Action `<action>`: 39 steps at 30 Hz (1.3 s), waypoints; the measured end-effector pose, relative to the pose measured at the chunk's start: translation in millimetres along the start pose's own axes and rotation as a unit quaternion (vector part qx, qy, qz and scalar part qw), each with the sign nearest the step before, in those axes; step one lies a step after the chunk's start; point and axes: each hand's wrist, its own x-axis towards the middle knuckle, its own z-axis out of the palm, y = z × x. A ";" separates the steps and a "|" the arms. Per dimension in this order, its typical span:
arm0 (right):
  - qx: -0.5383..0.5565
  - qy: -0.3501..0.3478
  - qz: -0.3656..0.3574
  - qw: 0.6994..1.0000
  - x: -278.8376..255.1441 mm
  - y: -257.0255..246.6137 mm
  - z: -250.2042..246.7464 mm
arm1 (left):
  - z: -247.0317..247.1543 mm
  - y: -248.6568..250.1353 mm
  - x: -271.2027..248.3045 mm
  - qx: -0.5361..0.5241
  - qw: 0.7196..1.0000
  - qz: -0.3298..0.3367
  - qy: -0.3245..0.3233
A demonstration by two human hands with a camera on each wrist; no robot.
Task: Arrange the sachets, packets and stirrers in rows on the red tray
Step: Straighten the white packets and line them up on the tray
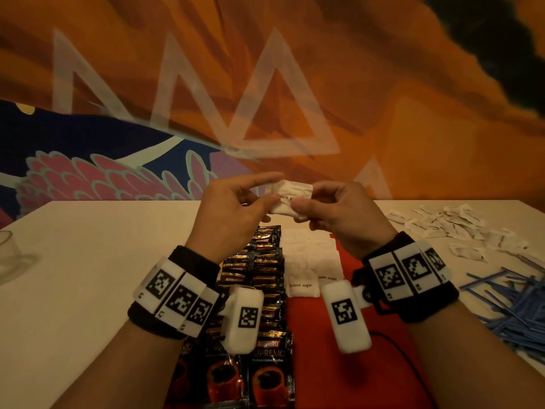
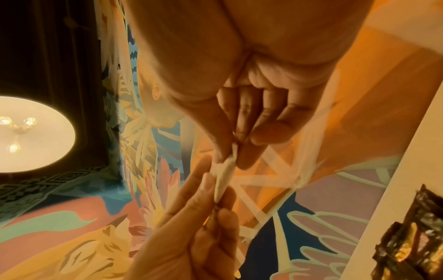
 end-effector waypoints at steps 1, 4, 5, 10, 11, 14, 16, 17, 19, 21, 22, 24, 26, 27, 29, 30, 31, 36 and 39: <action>-0.015 -0.007 0.013 1.000 -1.1 -0.2 -4.8 | -0.4 0.3 0.2 0.007 1.000 -0.002 0.004; -0.091 -0.032 0.070 0.993 -4.0 3.8 -22.3 | -4.0 1.0 2.2 -0.006 0.999 -0.023 0.025; -0.123 -0.039 0.092 0.987 -4.5 8.1 -28.6 | -5.6 1.4 2.9 -0.013 0.999 -0.031 0.034; -0.270 -0.064 0.209 0.938 -8.9 33.3 -51.0 | -9.3 8.5 2.7 -0.053 0.996 -0.041 0.053; -0.291 -0.070 0.228 0.927 -10.2 36.5 -53.5 | -9.7 9.8 2.4 -0.058 0.996 -0.040 0.053; -0.327 -0.091 0.265 0.902 -12.8 43.2 -56.0 | -11.1 12.4 2.6 -0.070 0.995 -0.036 0.055; -0.340 -0.096 0.273 0.895 -14.4 45.0 -54.1 | -12.2 12.6 3.0 -0.078 0.995 -0.035 0.057; -0.350 -0.093 0.276 0.890 -15.0 45.1 -52.5 | -12.8 12.7 3.1 -0.081 0.994 -0.035 0.057; -0.392 -0.082 0.276 0.874 -15.6 45.7 -49.5 | -13.9 12.4 3.2 -0.084 0.994 -0.034 0.057; -0.442 -0.073 0.276 0.850 -16.6 46.4 -47.3 | -14.6 12.7 3.2 -0.088 0.994 -0.030 0.057; -0.455 -0.074 0.279 0.842 -16.7 47.5 -46.7 | -14.8 12.8 3.3 -0.090 0.994 -0.027 0.056; -0.484 -0.081 0.278 0.826 -17.2 49.2 -45.3 | -14.7 13.5 3.3 -0.087 0.994 -0.023 0.054; -0.530 -0.083 0.258 0.804 -18.0 46.9 -43.7 | -14.8 13.8 3.1 -0.084 0.995 -0.021 0.049; -0.552 -0.081 0.239 0.795 -18.4 44.5 -43.2 | -15.0 13.8 3.0 -0.083 0.995 -0.021 0.047; -0.577 -0.070 0.187 0.792 -18.2 40.9 -43.2 | -15.9 13.2 3.2 -0.078 0.996 -0.023 0.046; -0.575 -0.065 0.154 0.801 -18.1 40.3 -43.2 | -16.4 12.7 3.5 -0.076 0.996 -0.025 0.046; -0.565 -0.065 0.121 0.813 -18.7 39.7 -42.3 | -16.9 12.4 3.8 -0.074 0.996 -0.026 0.046; -0.569 -0.150 0.070 0.805 -23.0 43.5 -29.1 | -16.3 12.5 3.5 -0.069 0.996 -0.023 0.046; -0.577 -0.188 0.089 0.790 -23.0 51.2 -25.3 | -16.4 13.6 3.0 -0.065 0.997 -0.024 0.047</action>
